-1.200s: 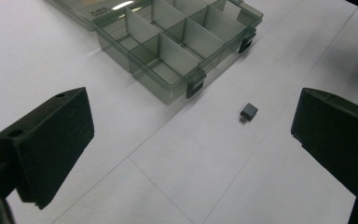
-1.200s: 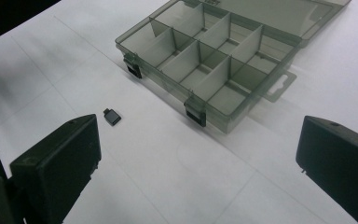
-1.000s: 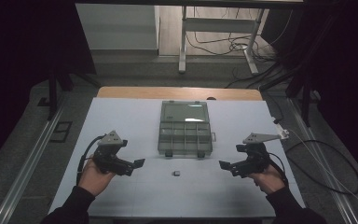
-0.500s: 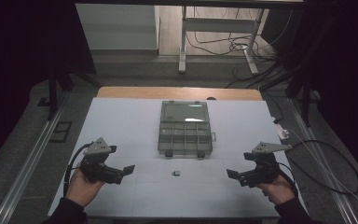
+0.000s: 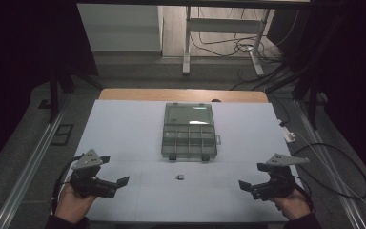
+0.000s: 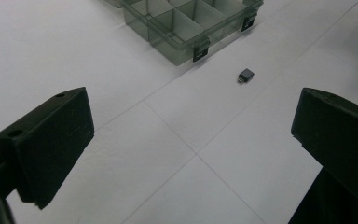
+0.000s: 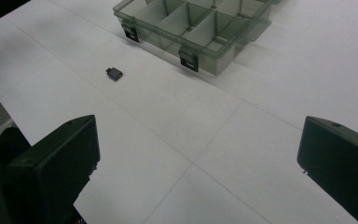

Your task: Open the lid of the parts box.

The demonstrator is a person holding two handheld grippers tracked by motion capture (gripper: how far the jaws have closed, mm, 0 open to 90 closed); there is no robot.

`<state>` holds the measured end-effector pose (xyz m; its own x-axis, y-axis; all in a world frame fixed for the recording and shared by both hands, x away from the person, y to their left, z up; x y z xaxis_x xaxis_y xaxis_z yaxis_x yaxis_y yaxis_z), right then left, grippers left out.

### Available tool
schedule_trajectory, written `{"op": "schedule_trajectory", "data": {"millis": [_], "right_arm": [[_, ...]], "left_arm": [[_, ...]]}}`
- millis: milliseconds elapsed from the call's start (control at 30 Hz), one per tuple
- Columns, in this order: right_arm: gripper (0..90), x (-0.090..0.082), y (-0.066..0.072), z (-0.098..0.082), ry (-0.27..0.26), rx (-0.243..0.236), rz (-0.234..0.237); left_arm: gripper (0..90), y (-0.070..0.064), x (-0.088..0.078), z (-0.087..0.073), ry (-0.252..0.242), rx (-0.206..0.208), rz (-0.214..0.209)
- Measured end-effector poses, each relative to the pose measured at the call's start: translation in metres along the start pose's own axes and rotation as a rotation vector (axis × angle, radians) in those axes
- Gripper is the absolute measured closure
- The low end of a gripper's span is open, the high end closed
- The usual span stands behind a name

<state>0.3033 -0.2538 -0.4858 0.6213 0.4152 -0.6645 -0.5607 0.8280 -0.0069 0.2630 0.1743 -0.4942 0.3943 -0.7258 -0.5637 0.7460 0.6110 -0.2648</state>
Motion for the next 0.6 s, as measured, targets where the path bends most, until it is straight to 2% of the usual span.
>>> {"op": "schedule_trajectory", "data": {"millis": [300, 600], "right_arm": [[0.0, -0.010, -0.003, -0.011, 0.010, 0.020, -0.029], [0.0, -0.019, -0.003, -0.019, 0.016, 0.017, -0.044]], "left_arm": [[0.0, -0.004, -0.009, -0.009, 0.000, -0.023, 0.013], [0.0, -0.007, -0.018, -0.016, -0.015, -0.038, 0.032]]}}
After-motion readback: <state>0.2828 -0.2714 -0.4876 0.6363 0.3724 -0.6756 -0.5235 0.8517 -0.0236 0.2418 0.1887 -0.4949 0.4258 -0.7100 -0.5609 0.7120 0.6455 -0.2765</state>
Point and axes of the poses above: each handheld gripper's, and its own axes: x roughly forward along the jaws, z roughly out of its top, y roughly to its left, the point moved 8 cm from there along x, roughly forward along the jaws, and after that the axes turned 13 degrees about -z, right-handed, at the moved point
